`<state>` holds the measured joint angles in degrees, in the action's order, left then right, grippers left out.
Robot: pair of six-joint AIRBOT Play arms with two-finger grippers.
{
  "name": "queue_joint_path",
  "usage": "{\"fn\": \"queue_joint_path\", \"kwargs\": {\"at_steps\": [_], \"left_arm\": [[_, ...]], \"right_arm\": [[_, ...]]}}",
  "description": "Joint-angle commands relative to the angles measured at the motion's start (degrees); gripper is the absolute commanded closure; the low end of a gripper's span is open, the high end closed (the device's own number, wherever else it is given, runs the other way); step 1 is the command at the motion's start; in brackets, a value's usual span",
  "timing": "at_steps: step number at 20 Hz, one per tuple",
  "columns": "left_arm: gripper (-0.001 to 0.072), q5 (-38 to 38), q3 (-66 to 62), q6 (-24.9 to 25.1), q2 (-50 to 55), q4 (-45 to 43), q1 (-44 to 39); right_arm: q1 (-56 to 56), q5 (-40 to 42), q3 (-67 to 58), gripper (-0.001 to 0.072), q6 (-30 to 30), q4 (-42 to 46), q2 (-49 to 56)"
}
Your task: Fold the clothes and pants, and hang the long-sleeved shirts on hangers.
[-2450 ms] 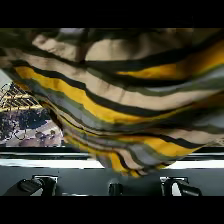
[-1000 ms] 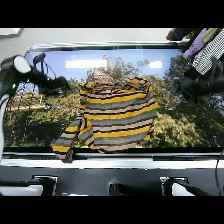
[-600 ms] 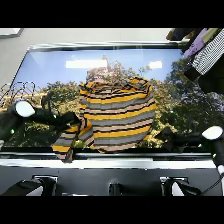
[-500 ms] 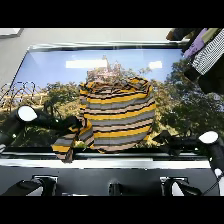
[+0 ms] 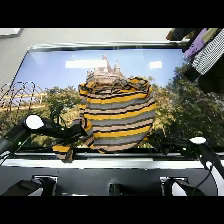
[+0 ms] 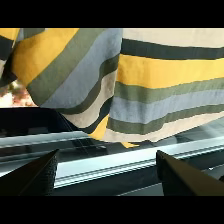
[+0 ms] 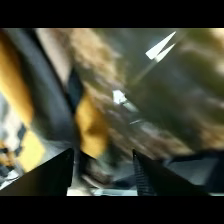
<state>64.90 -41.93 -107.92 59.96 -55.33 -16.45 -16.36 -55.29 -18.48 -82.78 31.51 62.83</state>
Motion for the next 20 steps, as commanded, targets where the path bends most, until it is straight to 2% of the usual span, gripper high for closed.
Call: {"fn": "queue_joint_path", "kwargs": {"at_steps": [1, 3, 4, 8, 12, 18, 19, 20], "left_arm": [[0.0022, 0.0, 0.2, -0.1, 0.3, 1.1, -0.2], [0.0020, 0.1, 0.2, -0.1, 0.5, 1.4, -0.2], [0.0020, 0.1, 0.3, -0.1, 0.7, 1.4, -0.2], [0.0019, -0.1, 1.7, -0.1, 2.5, 1.4, -0.8], [0.0019, -1.0, 1.7, -0.1, 7.6, 2.3, -5.2], [0.0025, -10.9, 1.7, -0.4, 13.6, 4.4, -10.2], [0.0033, -12.6, 1.7, -1.7, 14.3, 4.3, -10.2], [0.0084, -14.1, 1.7, -2.8, 14.8, 4.4, -10.0]], "right_arm": [[6.5, 6.6, -0.2, 0.0310, 4.0, -5.9, 4.2], [10.4, 8.7, -1.2, 0.0617, 2.6, -5.7, 3.9], [10.5, 8.8, -1.8, 0.0688, 2.4, -4.6, 3.3], [10.5, 5.8, -3.9, 0.0689, -12.0, 11.3, -3.1], [10.5, 1.5, -3.9, 0.0689, -14.7, 12.2, -9.4], [10.5, -1.7, -3.9, 0.0689, -16.1, 12.2, -13.7], [10.5, -1.9, -3.9, 0.0689, -16.1, 12.2, -14.3], [10.5, -2.1, -3.9, 0.0689, -16.2, 12.2, -15.1]]}}
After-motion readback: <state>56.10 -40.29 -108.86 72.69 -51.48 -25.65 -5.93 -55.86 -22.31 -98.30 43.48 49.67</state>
